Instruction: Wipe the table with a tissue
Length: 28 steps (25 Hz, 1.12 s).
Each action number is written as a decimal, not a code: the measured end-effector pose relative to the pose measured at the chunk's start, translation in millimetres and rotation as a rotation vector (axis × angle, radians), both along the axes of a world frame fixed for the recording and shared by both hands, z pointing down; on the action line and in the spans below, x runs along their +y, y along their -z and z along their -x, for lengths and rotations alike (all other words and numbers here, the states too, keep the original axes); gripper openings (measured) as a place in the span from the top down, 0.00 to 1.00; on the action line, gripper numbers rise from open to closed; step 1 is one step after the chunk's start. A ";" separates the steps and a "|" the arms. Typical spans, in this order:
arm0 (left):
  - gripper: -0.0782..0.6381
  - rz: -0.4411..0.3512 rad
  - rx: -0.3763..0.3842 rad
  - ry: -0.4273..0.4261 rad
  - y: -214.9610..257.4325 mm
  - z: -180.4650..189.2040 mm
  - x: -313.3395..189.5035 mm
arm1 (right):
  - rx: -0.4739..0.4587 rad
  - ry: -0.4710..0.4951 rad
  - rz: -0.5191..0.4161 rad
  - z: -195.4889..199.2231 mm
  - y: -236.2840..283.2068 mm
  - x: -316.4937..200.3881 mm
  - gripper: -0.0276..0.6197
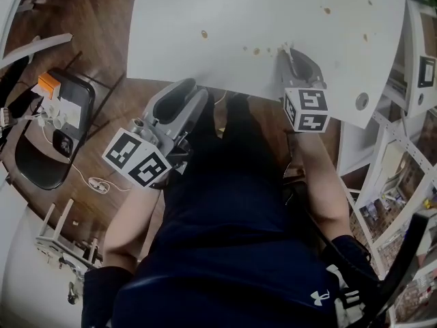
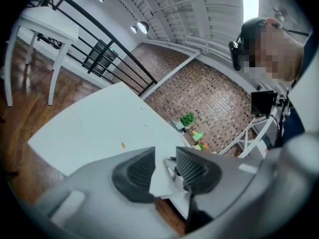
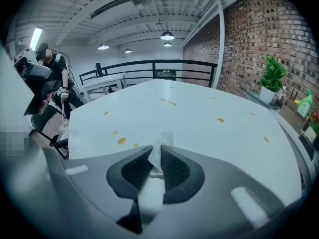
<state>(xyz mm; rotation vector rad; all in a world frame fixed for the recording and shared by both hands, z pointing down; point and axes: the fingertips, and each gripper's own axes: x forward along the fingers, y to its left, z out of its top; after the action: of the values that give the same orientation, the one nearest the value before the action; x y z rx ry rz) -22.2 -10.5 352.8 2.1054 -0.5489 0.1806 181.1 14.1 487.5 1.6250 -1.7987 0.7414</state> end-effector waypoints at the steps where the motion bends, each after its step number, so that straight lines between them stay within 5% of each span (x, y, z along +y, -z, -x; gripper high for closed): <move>1: 0.71 0.000 0.002 0.004 0.2 0.9 -0.6 | 0.002 0.001 0.001 0.5 0.0 -0.3 0.88; 28: 0.71 -0.018 -0.020 0.187 13.2 -7.6 37.9 | 0.007 0.256 -0.006 42.7 5.2 -1.1 0.88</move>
<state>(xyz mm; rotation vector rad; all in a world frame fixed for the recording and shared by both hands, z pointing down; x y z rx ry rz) -14.6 27.5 339.6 2.0579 -0.7579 0.0907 138.4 13.0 482.3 1.3644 -1.9581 0.6122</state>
